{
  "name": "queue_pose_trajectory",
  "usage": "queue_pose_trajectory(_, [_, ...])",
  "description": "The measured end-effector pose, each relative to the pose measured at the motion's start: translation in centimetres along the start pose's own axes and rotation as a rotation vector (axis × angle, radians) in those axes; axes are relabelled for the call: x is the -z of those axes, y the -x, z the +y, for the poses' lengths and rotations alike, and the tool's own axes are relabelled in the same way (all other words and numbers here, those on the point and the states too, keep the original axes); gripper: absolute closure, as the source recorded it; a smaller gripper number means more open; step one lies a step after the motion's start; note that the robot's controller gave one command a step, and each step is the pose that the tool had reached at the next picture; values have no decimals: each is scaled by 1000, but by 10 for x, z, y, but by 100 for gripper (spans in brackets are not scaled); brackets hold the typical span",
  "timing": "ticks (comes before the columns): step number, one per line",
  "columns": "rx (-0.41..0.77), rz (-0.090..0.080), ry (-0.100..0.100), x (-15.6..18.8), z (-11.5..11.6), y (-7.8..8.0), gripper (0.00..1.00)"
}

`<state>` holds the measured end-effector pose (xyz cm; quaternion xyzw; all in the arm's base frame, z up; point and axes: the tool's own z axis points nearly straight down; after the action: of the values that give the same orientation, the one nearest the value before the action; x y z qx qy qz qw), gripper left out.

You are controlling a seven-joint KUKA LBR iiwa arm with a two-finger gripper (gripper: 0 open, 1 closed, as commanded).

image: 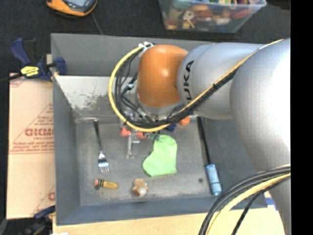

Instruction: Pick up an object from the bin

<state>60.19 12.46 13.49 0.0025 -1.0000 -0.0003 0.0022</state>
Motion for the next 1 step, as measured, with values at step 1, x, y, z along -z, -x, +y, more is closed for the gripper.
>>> queue_pose_trajectory(1, [-4, -8, 1, 5, -1, 2, 0])
